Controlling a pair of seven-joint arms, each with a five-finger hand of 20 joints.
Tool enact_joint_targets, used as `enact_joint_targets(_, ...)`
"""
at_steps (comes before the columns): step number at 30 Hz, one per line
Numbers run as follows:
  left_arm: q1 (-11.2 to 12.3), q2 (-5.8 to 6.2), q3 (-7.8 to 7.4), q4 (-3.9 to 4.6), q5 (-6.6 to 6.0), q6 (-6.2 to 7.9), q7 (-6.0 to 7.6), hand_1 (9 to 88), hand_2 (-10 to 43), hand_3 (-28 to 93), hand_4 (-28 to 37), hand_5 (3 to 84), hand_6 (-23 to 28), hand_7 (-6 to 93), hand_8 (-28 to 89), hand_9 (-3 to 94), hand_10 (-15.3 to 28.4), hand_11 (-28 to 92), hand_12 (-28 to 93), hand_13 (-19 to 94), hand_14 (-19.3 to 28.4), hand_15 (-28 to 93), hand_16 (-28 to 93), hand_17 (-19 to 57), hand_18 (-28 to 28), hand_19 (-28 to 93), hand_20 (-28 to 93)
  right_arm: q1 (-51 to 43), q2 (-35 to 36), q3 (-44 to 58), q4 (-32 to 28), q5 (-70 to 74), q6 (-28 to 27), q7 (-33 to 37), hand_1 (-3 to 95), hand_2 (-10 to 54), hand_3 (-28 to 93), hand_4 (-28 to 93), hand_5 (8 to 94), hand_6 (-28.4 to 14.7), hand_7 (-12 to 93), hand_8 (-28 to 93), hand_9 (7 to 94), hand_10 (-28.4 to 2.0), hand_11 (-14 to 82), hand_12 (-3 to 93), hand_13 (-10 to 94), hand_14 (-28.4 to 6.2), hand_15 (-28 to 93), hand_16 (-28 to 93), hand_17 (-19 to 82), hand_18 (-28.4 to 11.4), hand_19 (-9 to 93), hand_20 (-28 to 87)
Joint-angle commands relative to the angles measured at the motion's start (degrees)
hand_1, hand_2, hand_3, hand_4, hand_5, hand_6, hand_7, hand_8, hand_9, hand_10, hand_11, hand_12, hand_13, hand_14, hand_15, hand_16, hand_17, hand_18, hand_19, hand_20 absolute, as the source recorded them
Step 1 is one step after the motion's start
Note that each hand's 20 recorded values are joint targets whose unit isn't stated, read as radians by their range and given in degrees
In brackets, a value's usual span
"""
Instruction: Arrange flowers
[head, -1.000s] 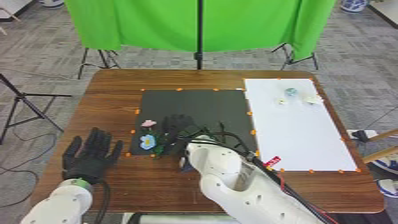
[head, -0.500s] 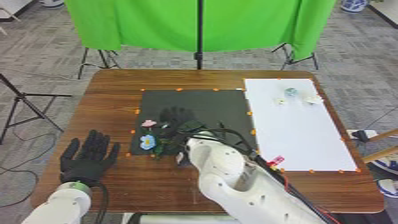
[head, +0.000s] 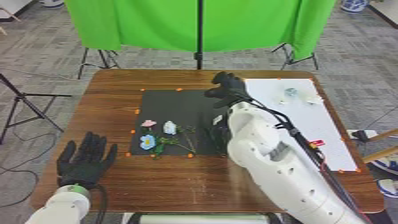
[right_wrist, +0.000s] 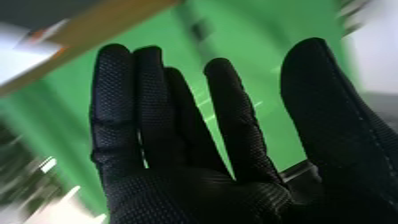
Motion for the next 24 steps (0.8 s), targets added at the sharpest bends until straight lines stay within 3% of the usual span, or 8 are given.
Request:
enact_joint_targets(1,2.83,-0.34,-0.33,-0.21,-0.46,-0.78,1.6,28.0,18.1,76,-28.3,48.9,6.2,36.7,-17,46.7,14.9,40,15,33,15.0,58,-6,-3.5,15.4,45,23,4.38,10.51,8.72,7.56,-0.7,-8.35,2.42,43.4,-9.3,79,-27,46.2,-7.4,19,-11,41.4,-20.6,14.7,16.3,34,-19.6,44,11,20,-23.2,66,16)
enact_joint_targets(7,2.73,-0.19,-0.25,-0.32,-0.23,-1.08,1.72,28.0,18.2,75,-28.3,48.9,6.2,36.6,-17,46.7,14.9,40,15,34,15.1,58,-6,-3.5,15.4,45,23,1.41,12.66,11.6,6.26,-0.04,-16.51,4.35,47.6,-9.5,79,-28,45.9,-6.2,18,-11,39.8,-19.0,12.5,15.6,32,-19.4,41,12,19,-23.8,66,16)
enact_joint_targets(15,1.64,-0.47,-0.08,0.1,-0.76,-0.28,1.0,28.0,18.2,75,-28.3,49.3,6.3,36.7,-17,46.9,15.1,40,15,34,15.1,58,-6,-3.4,15.4,45,23,0.33,10.7,11.75,8.29,2.5,-20.66,4.05,47.0,-9.5,74,-28,46.8,-5.3,18,-11,41.4,-18.4,12.1,15.2,37,-18.6,40,12,25,-24.6,65,16)
enact_joint_targets(20,1.63,-0.67,0.06,0.23,-1.16,0.01,0.92,28.1,18.3,75,-28.3,49.5,6.2,37.2,-17,47.1,15.1,40,15,34,15.1,58,-6,-3.4,15.4,45,23,0.84,9.57,10.61,10.46,1.09,-21.73,3.58,49.4,-9.5,75,-28,47.5,-4.2,19,-12,41.8,-17.0,11.6,14.2,40,-17.3,39,12,30,-23.8,65,14)
enact_joint_targets(22,1.55,-0.44,0.31,-0.14,-1.02,0.77,0.96,28.0,18.3,75,-28.3,49.5,6.2,37.4,-17,47.1,15.1,40,15,34,15.2,58,-6,-3.4,15.4,45,23,0.67,9.15,10.37,11.11,1.2,-20.27,4.37,50.6,-9.5,75,-28,47.2,-3.9,19,-12,38.3,-16.7,10.5,13.4,38,-17.2,39,12,30,-23.8,65,14)
enact_joint_targets(24,1.71,-0.36,0.34,-0.24,-1.0,0.35,0.94,28.0,18.3,75,-28.3,49.5,6.2,37.6,-17,47.1,15.0,40,15,34,15.1,59,-6,-3.4,15.4,45,23,0.52,9.0,9.71,11.5,0.61,-19.37,4.65,51.6,-9.5,75,-28,46.7,-3.8,19,-12,35.1,-16.6,9.7,12.6,36,-17.2,38,12,30,-23.9,65,13)
